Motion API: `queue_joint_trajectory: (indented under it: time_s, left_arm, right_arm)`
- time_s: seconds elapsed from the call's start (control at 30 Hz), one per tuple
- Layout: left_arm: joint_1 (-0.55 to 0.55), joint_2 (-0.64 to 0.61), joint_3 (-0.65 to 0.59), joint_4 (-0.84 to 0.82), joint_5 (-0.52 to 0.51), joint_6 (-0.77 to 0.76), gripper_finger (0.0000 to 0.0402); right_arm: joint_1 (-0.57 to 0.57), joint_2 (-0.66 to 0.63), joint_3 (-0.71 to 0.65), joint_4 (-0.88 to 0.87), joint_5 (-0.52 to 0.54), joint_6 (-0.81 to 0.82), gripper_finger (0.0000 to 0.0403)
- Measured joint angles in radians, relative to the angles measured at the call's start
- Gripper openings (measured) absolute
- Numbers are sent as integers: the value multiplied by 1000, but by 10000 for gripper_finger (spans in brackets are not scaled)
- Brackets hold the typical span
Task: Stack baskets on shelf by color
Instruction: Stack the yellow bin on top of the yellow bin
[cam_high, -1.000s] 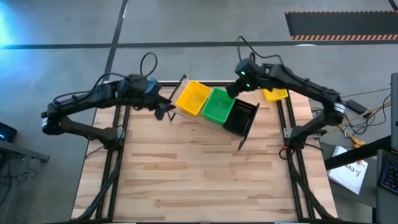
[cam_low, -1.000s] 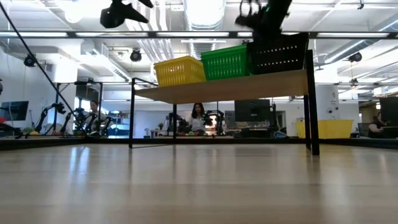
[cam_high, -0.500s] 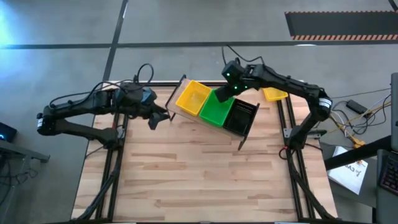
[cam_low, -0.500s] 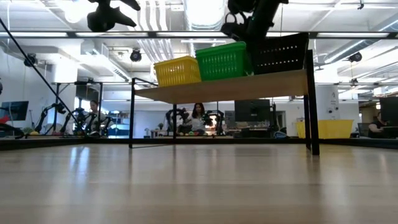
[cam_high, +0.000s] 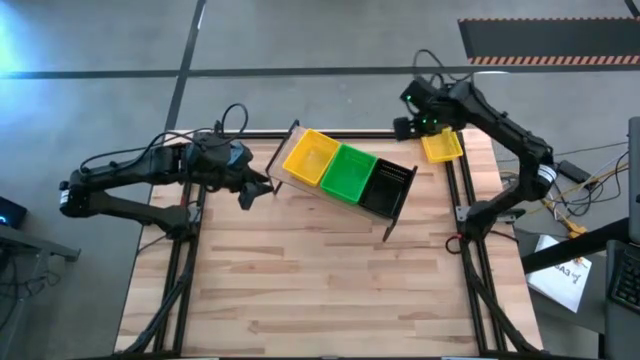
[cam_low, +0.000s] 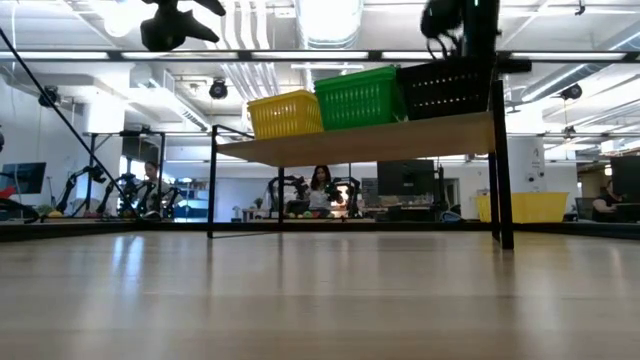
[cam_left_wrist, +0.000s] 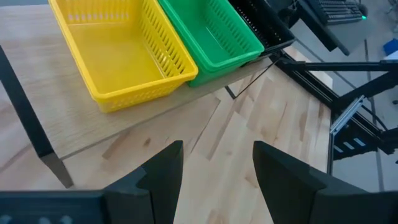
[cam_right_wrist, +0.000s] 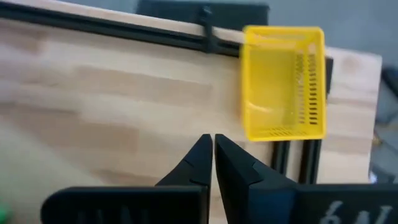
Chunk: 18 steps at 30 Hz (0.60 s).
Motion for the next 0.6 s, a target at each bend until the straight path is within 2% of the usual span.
queue_joint_trajectory:
  time_s: [0.13, 0.33, 0.47, 0.6]
  left_arm:
    - [0, 5, -2, 5, 0, -7, 178]
    - [0, 5, -2, 7, 0, -9, 178]
    - [0, 16, -2, 27, -26, -10, 178]
    - [0, 43, -2, 98, -35, -10, 178]
  right_arm:
    - [-133, 20, -80, 82, -67, -74, 31]
    - [-277, 113, -157, 200, -83, -187, 100]
    - [-328, 208, -166, 221, -80, -257, 148]
    - [-346, 298, -166, 234, -84, -315, 176]
